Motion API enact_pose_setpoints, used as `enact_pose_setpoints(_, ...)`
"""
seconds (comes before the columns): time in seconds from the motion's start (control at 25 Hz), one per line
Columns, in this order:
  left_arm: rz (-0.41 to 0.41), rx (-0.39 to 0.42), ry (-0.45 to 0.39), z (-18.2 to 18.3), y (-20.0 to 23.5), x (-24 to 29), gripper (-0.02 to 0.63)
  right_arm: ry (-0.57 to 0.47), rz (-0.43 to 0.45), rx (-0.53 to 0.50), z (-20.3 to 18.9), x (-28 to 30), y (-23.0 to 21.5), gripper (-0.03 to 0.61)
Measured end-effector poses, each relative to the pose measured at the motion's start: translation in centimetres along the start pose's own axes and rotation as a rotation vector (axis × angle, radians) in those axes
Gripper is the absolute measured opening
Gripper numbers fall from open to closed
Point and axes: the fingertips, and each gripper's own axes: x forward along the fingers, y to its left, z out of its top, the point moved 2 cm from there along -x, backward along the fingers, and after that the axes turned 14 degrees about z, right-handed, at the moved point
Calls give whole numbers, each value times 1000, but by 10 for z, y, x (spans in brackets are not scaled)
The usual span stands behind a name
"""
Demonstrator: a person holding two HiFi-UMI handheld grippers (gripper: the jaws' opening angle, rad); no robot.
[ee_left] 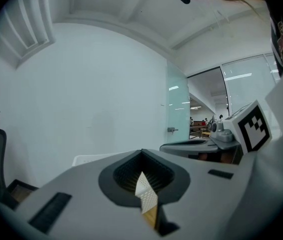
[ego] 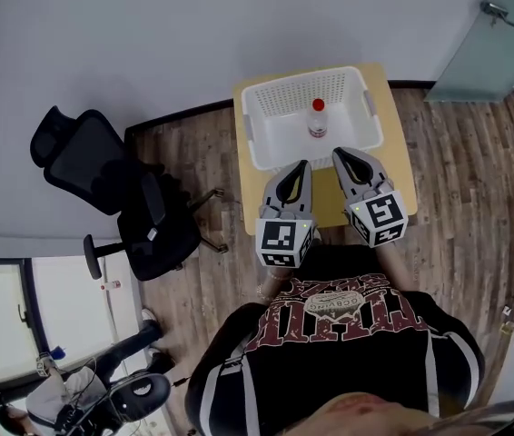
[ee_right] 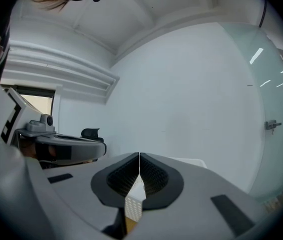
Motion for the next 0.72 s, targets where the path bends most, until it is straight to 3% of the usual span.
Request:
enact_pose_setpoints(0.32, -53, 15, 12, -2, 17, 21, 26, 1, -30, -11, 0, 25, -4, 17)
enact_pose_setpoints(0.72, -24, -10, 12, 0, 17, 47, 27, 16, -40, 8, 1, 35, -34, 17)
